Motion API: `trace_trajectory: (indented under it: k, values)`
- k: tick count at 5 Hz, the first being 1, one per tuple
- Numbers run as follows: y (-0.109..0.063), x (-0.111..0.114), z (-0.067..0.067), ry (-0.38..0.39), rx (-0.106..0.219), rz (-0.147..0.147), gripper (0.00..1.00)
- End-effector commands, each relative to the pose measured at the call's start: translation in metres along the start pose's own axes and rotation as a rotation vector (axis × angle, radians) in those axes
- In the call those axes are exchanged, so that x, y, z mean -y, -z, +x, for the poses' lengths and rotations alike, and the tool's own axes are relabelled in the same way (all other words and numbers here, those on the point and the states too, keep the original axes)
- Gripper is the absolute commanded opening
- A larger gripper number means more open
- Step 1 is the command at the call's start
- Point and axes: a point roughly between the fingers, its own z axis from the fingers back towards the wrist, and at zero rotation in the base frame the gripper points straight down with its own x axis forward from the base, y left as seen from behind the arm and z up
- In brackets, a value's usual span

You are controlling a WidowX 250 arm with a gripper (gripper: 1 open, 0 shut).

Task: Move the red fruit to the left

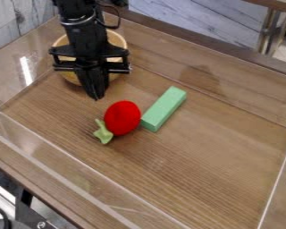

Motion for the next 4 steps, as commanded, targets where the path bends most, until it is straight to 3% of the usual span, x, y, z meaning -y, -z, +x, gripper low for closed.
trace_trajectory:
  k: [1,2,3,4]
  values:
    - [-0.014,-0.004,0.009,0.029,0.051,-0.001,0.0]
    - [-0.017,0.004,0.006,-0.046,0.056,0.01,1.0]
    - [-0.019,0.006,0.007,-0.049,0.055,0.013,1.0]
    - [-0.026,0.014,0.007,-0.048,0.066,0.014,0.0]
